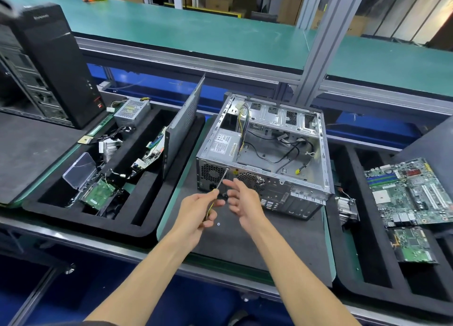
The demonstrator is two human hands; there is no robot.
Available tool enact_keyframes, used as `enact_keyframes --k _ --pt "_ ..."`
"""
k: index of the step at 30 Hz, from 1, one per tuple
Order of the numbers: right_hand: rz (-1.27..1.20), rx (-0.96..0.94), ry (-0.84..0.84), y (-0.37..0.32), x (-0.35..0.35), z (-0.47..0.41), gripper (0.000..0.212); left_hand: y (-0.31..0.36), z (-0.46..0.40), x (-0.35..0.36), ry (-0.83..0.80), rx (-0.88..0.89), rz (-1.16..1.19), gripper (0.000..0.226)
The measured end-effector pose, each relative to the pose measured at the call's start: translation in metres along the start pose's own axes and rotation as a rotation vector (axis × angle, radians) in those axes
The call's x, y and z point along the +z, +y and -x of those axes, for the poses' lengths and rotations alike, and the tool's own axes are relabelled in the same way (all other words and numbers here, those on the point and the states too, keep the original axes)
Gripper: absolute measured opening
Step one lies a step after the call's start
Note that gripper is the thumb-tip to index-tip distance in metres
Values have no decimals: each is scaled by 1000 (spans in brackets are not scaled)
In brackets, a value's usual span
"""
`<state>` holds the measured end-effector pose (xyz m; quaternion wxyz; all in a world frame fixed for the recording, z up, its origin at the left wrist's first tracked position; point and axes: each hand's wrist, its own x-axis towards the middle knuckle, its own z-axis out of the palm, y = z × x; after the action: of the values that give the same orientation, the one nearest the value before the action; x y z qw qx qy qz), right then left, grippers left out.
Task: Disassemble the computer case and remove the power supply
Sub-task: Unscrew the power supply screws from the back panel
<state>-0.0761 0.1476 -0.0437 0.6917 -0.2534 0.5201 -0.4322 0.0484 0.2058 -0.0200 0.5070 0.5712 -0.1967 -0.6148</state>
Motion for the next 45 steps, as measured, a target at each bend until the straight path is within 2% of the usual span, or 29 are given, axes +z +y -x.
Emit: enact_keyframes --k 5,10,15,20,23,27,30,33,36,45 --pt "-221 77 -63 -17 17 -4 28 2 2 1 -95 -142 17 37" --pt "-428 187 -135 -23 21 -5 23 3 5 2 -147 -184 77 27" --pt "-450 204 -134 -23 23 -8 18 5 3 1 -101 -129 38 17" --pt "-387 173 -130 -20 19 -14 13 7 4 -12 -128 -135 -30 25" --pt "-201 92 -99 -14 9 -18 6 2 5 -21 -112 -133 -103 23" --pt "435 -178 47 18 -20 -20 7 -9 3 -30 -33 -157 -143 23" --pt "924 -402 -3 48 -46 -16 10 -15 0 -33 -16 -169 -138 22" --pt "1214 -461 -99 71 -62 -10 16 -21 -1 -31 -6 -179 -136 22" --pt "1331 -508 -120 80 -67 -5 19 -26 -2 -29 -2 -192 -135 23" --pt "1391 -532 -153 73 -66 -3 18 -29 -8 -24 -1 -212 -118 23"
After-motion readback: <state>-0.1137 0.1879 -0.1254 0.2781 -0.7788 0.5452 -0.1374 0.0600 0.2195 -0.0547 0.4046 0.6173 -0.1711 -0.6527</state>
